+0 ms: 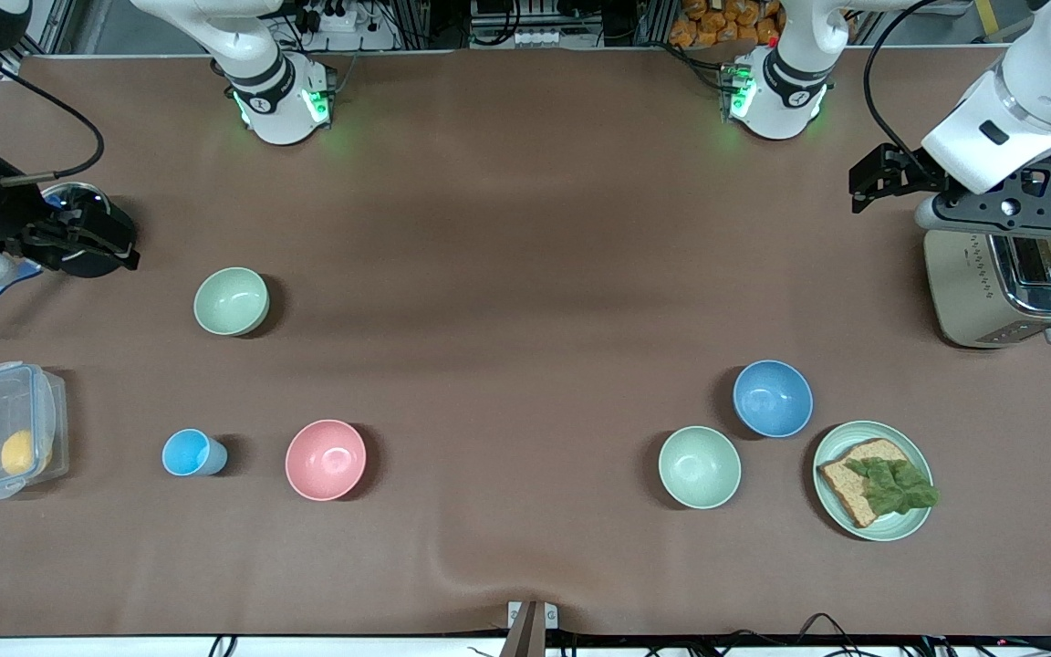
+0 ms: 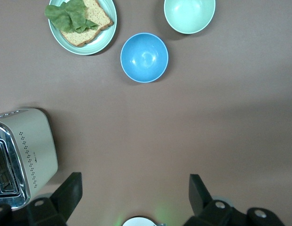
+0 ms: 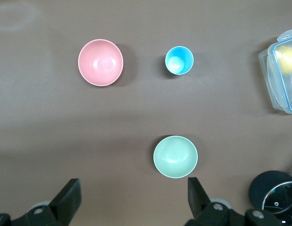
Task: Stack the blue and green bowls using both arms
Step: 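Move the left gripper to the blue bowl while the right gripper reaches green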
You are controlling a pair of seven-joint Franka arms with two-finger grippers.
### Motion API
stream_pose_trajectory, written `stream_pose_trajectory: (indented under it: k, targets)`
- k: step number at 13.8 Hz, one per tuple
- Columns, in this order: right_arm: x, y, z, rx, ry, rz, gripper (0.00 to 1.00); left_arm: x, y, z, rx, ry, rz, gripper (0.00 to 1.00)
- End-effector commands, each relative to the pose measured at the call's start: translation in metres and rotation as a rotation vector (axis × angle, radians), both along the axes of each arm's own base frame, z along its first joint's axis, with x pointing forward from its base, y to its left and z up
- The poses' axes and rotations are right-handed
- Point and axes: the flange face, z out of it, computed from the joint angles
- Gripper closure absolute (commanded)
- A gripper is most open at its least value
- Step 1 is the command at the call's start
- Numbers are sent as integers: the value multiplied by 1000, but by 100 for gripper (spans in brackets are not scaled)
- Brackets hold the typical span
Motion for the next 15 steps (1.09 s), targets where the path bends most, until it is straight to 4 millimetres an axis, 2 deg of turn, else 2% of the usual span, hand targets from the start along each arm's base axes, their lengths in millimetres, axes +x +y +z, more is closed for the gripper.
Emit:
stream_pose_trajectory:
  k: [1, 8, 10, 12, 15]
  targets:
    - [-6, -3, 2, -3, 3, -3, 0, 0, 2, 4, -5, 2, -13, 0]
    - [-7, -6, 0, -4, 17, -3, 0, 7, 5, -6, -4, 13, -4, 0]
    - [-6, -14, -1, -1, 21, -16, 0, 12, 7, -12, -6, 26, 2, 0]
    - [-7, -17, -2, 2, 29, -22, 0, 24, 9, -25, 10, 41, 10, 0]
    - [-6, -16, -2, 2, 28, -24, 0, 49, 10, -57, 56, 41, 18, 0]
